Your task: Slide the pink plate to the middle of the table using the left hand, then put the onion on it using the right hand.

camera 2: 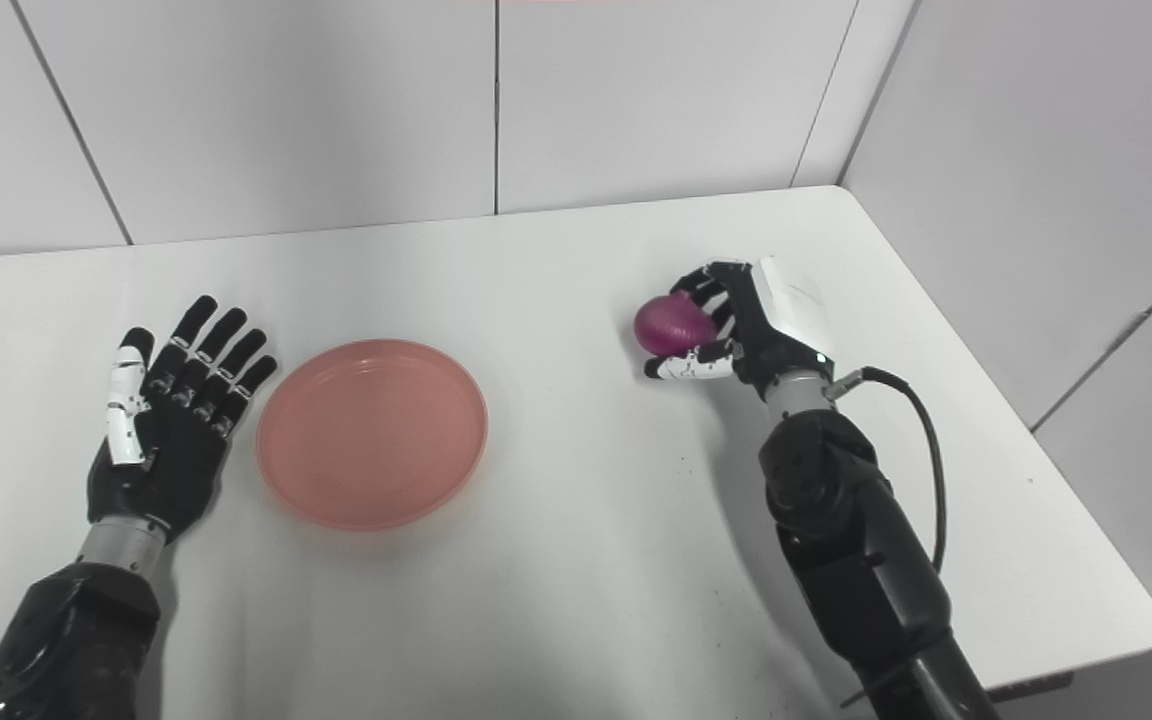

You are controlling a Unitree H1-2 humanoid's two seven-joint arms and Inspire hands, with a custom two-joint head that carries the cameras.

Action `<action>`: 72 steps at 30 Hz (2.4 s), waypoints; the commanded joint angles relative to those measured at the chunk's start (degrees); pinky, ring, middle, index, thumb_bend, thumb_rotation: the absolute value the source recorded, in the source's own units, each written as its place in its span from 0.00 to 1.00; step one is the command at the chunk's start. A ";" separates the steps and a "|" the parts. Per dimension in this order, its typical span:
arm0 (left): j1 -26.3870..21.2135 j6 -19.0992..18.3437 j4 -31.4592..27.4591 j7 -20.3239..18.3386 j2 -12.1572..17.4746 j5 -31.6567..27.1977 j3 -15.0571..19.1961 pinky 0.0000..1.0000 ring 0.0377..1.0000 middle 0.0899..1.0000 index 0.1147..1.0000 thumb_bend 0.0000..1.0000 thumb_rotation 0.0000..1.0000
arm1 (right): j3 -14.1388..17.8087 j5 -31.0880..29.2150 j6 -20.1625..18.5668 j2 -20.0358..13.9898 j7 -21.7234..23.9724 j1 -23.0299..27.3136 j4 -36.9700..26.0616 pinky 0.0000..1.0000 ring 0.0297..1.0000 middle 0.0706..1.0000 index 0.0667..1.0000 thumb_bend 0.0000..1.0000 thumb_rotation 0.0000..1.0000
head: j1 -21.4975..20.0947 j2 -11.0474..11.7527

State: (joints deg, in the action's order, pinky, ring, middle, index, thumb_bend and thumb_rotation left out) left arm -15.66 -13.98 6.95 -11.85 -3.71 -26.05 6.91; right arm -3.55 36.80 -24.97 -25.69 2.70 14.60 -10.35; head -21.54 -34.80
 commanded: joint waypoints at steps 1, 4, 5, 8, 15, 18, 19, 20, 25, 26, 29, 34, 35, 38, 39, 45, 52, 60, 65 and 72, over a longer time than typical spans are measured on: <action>1.20 -0.88 1.05 1.22 -0.35 1.11 -0.59 0.90 0.90 0.90 0.89 0.43 1.00 | -0.15 1.45 0.77 0.07 -0.46 2.69 -2.84 0.38 0.46 0.50 0.45 0.51 0.14 | 0.19 0.05; 1.23 -0.90 0.90 1.51 -0.54 1.30 -0.77 0.90 0.90 0.90 0.89 0.43 1.00 | -0.76 2.36 0.56 0.78 0.10 3.35 -3.72 0.38 0.46 0.50 0.45 0.51 0.14 | 0.53 0.10; 1.25 -0.86 0.84 1.69 -0.68 1.40 -0.83 0.90 0.90 0.90 0.89 0.43 1.00 | -1.02 2.46 0.70 1.14 0.41 3.70 -3.94 0.38 0.46 0.50 0.45 0.51 0.14 | 0.83 0.13; 1.30 -0.71 0.81 1.87 -0.91 1.50 -1.02 0.90 0.90 0.90 0.89 0.43 1.00 | -1.70 2.84 1.06 1.83 1.35 4.54 -4.49 0.33 0.42 0.48 0.45 0.51 0.14 | 1.25 0.16; 1.77 -1.07 -0.27 3.02 -1.82 2.37 -1.98 0.89 0.90 0.90 0.88 0.44 1.00 | -4.52 3.95 2.30 3.30 3.21 6.50 -5.64 0.30 0.38 0.45 0.45 0.51 0.14 | 4.05 0.16; 1.95 -1.27 -0.84 3.99 -2.45 2.87 -2.52 0.88 0.89 0.89 0.88 0.44 1.00 | -5.77 4.61 2.86 3.99 3.14 7.45 -4.82 0.31 0.39 0.45 0.45 0.51 0.14 | 5.89 0.14; 1.99 -1.53 -1.14 4.41 -2.70 2.98 -2.64 0.88 0.89 0.89 0.88 0.44 1.00 | -6.20 4.69 3.05 4.41 3.02 7.83 -4.41 0.31 0.39 0.45 0.45 0.51 0.14 | 6.05 0.13; 2.06 -1.78 -1.46 4.79 -2.94 3.08 -2.79 0.87 0.89 0.89 0.87 0.44 1.00 | -6.54 4.62 3.25 4.78 2.97 8.15 -4.06 0.27 0.34 0.41 0.45 0.51 0.13 | 6.75 0.11; 2.43 -1.95 -2.35 5.78 -3.88 3.83 -3.50 0.87 0.89 0.89 0.87 0.43 1.00 | -8.49 4.28 4.86 6.25 3.21 9.57 -2.40 0.23 0.28 0.35 0.45 0.51 0.13 | 9.27 -0.04; 2.50 -1.98 -2.51 5.94 -4.09 3.83 -3.64 0.87 0.89 0.89 0.87 0.43 1.00 | -8.78 4.40 4.84 6.59 3.24 9.78 -2.12 0.23 0.28 0.35 0.45 0.51 0.13 | 10.17 -0.14; 2.67 -2.06 -2.90 6.54 -4.73 3.82 -3.91 0.88 0.89 0.89 0.88 0.43 1.00 | -9.93 4.79 5.02 7.83 3.28 10.37 -1.24 0.28 0.36 0.43 0.45 0.51 0.14 | 11.31 -0.29; 2.78 -1.54 -3.18 7.52 -5.65 5.19 -4.84 0.87 0.88 0.88 0.87 0.42 1.00 | -12.07 5.48 5.28 9.58 3.63 11.05 -0.23 0.27 0.35 0.44 0.45 0.51 0.14 | 14.43 -0.52; 2.81 -1.48 -3.30 7.79 -5.88 5.56 -5.07 0.87 0.88 0.88 0.87 0.42 1.00 | -12.43 5.63 5.20 9.75 3.88 11.14 -0.20 0.27 0.35 0.44 0.45 0.51 0.14 | 15.57 -0.53; 2.76 -1.27 -3.24 7.97 -6.34 5.97 -5.55 0.88 0.88 0.89 0.87 0.42 1.00 | -13.55 5.70 5.33 10.70 4.34 11.55 0.28 0.28 0.37 0.45 0.45 0.51 0.14 | 17.57 -0.65; 2.75 -1.22 -3.19 8.23 -6.54 6.13 -5.62 0.88 0.88 0.89 0.87 0.42 1.00 | -13.93 5.71 5.28 11.13 4.54 11.69 0.47 0.29 0.37 0.45 0.45 0.51 0.14 | 17.71 -0.66; 2.57 -0.37 -2.60 9.19 -7.46 7.25 -5.94 0.87 0.88 0.88 0.86 0.42 1.00 | -16.00 5.88 5.24 12.80 5.46 11.89 1.18 0.28 0.36 0.44 0.45 0.51 0.14 | 19.89 -0.80; 2.58 -0.13 -2.61 9.64 -7.95 7.38 -6.24 0.85 0.87 0.88 0.86 0.42 1.00 | -18.25 5.84 7.56 13.89 4.49 11.30 3.33 0.20 0.27 0.37 0.45 0.51 0.14 | 21.08 -1.13; 2.57 -0.03 -2.73 9.60 -7.89 7.25 -6.41 0.84 0.88 0.88 0.87 0.42 1.00 | -19.43 5.30 9.69 14.70 3.93 10.48 6.46 0.17 0.24 0.34 0.45 0.51 0.14 | 21.03 -1.40; 2.65 -0.20 -3.02 9.59 -7.73 7.22 -6.45 0.84 0.88 0.88 0.87 0.43 1.00 | -20.20 5.54 11.26 15.02 3.22 9.41 8.25 0.17 0.23 0.33 0.45 0.51 0.13 | 20.85 -1.56; 2.48 -0.34 -3.03 10.05 -7.66 7.34 -6.33 0.84 0.88 0.88 0.86 0.43 1.00 | -20.50 5.83 11.38 15.15 2.38 8.49 9.00 0.21 0.30 0.41 0.46 0.51 0.14 | 20.34 -1.55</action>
State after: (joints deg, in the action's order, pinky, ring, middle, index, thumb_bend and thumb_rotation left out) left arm -13.68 -13.55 3.33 -2.68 -10.08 -19.38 0.82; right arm -23.88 41.97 -14.97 -10.70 4.92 23.37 -1.05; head -1.23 -36.39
